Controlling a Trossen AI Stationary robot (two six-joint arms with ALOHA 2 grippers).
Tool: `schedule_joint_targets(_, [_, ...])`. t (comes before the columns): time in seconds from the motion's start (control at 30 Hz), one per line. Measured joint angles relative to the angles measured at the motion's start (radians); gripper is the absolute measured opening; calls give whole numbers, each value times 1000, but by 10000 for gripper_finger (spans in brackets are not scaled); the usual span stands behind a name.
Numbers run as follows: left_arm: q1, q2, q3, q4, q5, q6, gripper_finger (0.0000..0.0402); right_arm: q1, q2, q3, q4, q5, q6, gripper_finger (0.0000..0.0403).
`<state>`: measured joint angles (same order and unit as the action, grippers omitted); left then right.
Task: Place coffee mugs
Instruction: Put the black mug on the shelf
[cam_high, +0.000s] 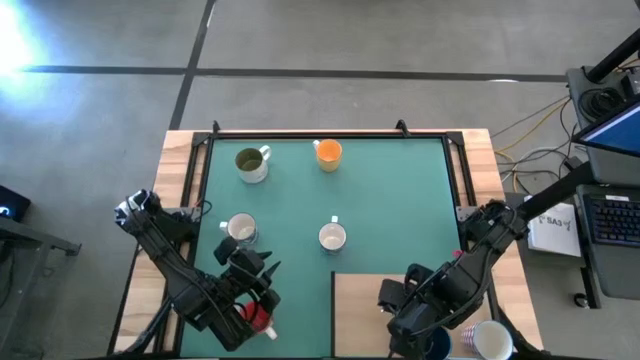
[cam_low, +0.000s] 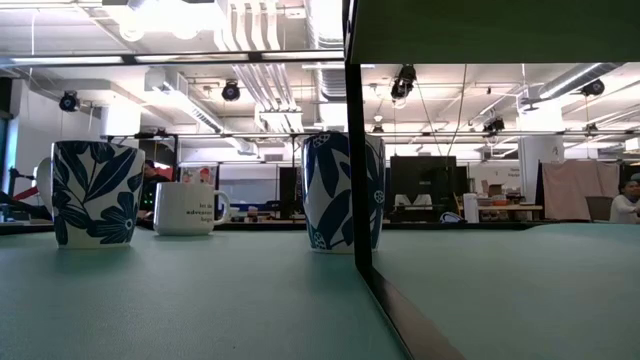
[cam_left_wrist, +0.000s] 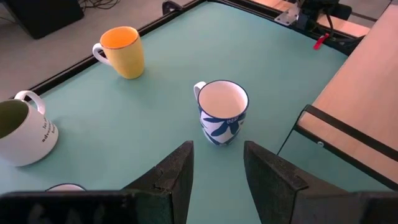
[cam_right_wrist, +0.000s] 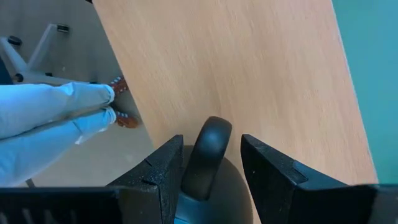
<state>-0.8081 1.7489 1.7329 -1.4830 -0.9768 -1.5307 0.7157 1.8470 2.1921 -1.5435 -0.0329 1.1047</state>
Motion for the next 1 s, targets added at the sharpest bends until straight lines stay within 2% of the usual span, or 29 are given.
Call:
schedule_joint_targets(0.43, [-1,0,0,0,0,2,123,20,20,0,-5,-4,10,150])
schedule_joint_targets(0.67, [-1,0,0,0,0,2,123,30,20,-2,-6,-20,17,131])
schedule_joint_targets(1.0, [-1,0,0,0,0,3,123,44,20,-2,-15,-24,24,129])
